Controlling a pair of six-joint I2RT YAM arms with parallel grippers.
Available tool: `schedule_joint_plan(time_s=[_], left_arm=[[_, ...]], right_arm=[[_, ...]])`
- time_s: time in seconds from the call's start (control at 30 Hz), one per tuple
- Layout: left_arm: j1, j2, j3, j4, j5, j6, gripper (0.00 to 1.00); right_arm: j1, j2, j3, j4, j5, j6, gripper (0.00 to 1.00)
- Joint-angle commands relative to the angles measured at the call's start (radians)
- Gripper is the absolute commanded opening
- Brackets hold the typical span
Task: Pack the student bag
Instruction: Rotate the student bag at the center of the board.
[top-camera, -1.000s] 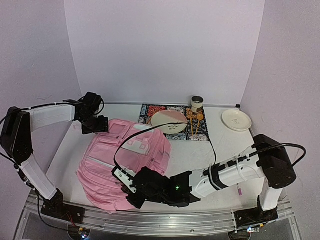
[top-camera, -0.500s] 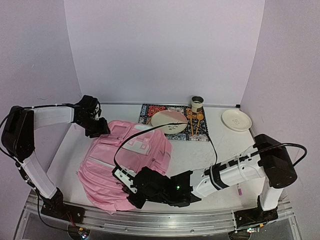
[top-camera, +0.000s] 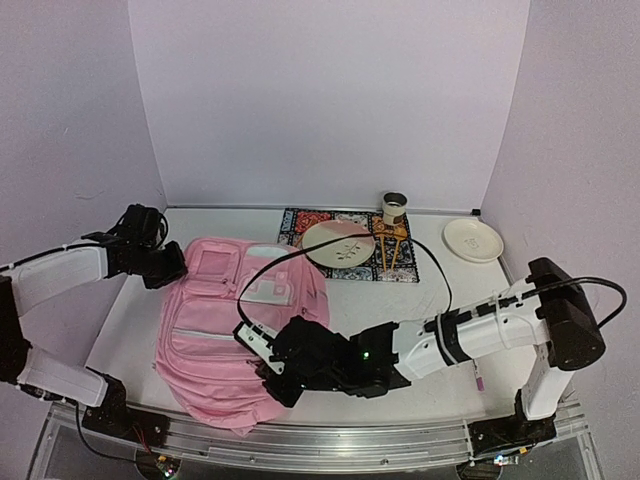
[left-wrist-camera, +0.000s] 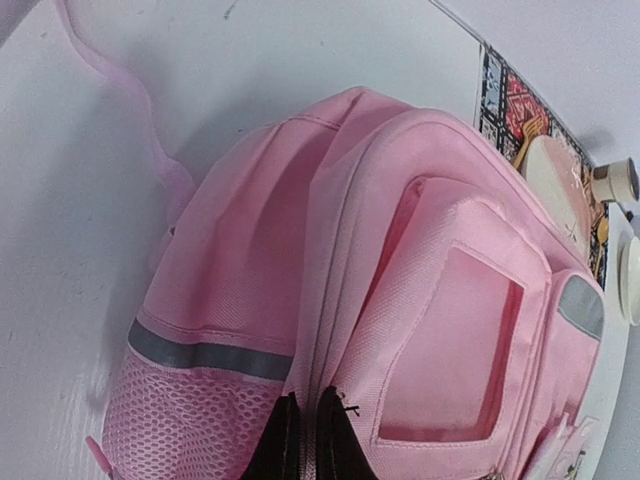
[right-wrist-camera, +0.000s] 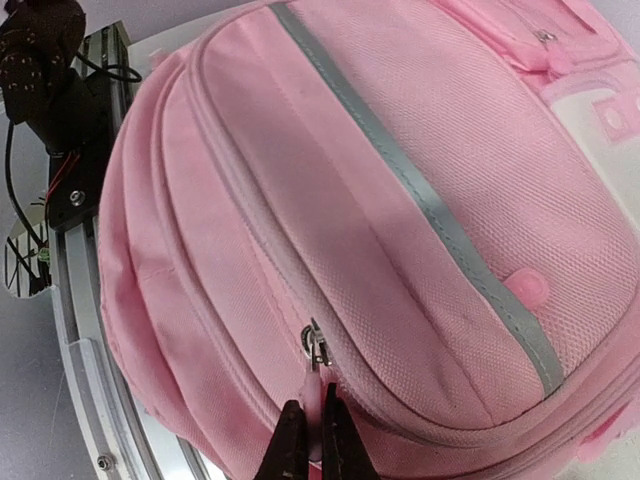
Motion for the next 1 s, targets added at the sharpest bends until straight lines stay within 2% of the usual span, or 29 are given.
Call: schedule_joint_plan(time_s=[0.0,0.2,0.37,0.5,0.7,0.83,0.97], left_arm=[[-0.004,-0.174,-0.085,-0.053,-0.016,-0.122,0.0],[-0.003,-0.33,-0.221,-0.089,0.048,-0.209,0.0],[-0.005,-0.424,-0.267,-0.102,0.145,-0.237,0.0],[-0.012,-0.457,-0.271,-0.118,0.234,-0.228,0.0],[-0.016,-0.551,-0.186,-0.257,0.228,-0.184,0.01],[-0.016,-0.585,-0.159,-0.306,0.258,-0.159,0.12],[-0.016,-0.576,-0.101,-0.338,0.245,-0.1,0.35]], right_arm=[[-0.087,-0.048,0.043,-0.038,0.02,0.002,0.0],[-0.178,-0.008,0.114,-0.064,0.002,-0.06,0.0],[-0.267,0.017,0.157,-0.078,-0.005,-0.113,0.0],[-0.321,0.035,0.184,-0.11,-0.009,-0.139,0.0],[-0.354,0.026,0.171,-0.149,0.023,-0.161,0.0],[-0.359,0.028,0.162,-0.15,0.022,-0.182,0.0],[-0.361,0.038,0.158,-0.15,0.027,-0.199,0.0]])
